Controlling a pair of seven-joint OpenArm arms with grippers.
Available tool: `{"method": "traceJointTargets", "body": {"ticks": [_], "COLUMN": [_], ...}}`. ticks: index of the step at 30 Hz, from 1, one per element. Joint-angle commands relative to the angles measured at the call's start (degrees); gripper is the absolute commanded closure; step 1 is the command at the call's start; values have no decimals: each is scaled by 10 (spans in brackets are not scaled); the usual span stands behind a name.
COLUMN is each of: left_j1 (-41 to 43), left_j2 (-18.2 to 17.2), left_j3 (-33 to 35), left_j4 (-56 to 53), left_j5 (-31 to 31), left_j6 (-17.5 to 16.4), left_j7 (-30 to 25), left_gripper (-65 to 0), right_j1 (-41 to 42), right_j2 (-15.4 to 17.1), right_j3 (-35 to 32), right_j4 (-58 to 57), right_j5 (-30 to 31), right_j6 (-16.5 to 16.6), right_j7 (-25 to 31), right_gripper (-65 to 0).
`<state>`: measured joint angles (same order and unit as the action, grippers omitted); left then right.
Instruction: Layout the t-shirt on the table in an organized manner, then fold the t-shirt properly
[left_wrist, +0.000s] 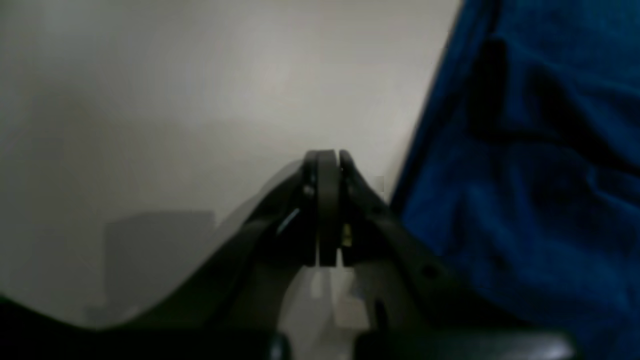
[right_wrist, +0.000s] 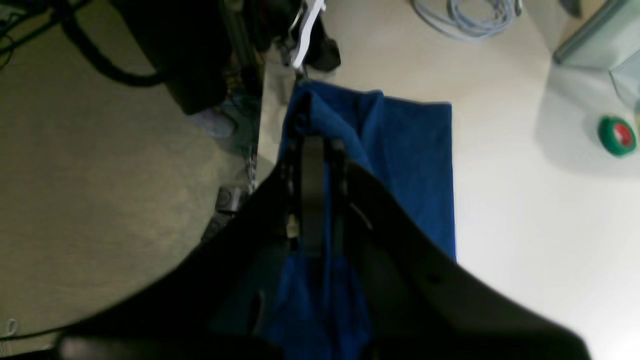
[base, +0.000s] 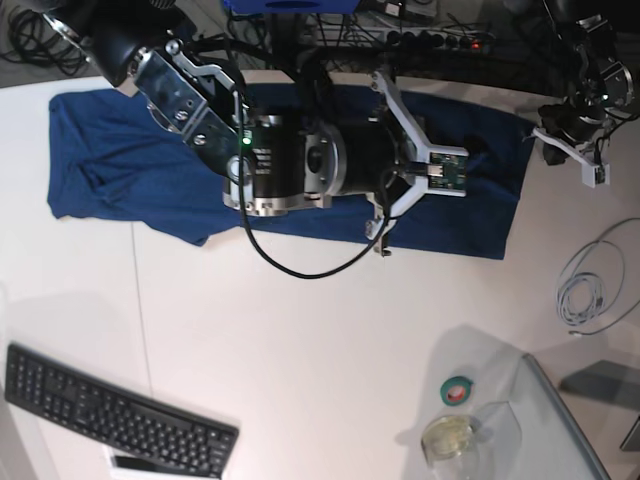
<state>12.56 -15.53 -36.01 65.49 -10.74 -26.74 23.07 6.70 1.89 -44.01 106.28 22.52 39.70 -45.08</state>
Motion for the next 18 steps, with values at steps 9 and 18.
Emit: {"method": "traceJointTargets", "body": {"ticks": [9,18], "left_j1": [10,16], "left_j2": [-11,-11], "left_j3": [-4,-4], "left_j4": [8,8], "left_j5": [-4,-4], "left_j6": [2,2], "left_j7": [-10,-10], "left_gripper": [0,0], "right_j1": [50,66], "right_j2": [-71,-91], "right_j3": [0,-1], "right_j4": [-77,-95], "right_j5": [8,8], "right_j6": [3,3], "right_j7": [14,14], "right_gripper": [0,0]}}
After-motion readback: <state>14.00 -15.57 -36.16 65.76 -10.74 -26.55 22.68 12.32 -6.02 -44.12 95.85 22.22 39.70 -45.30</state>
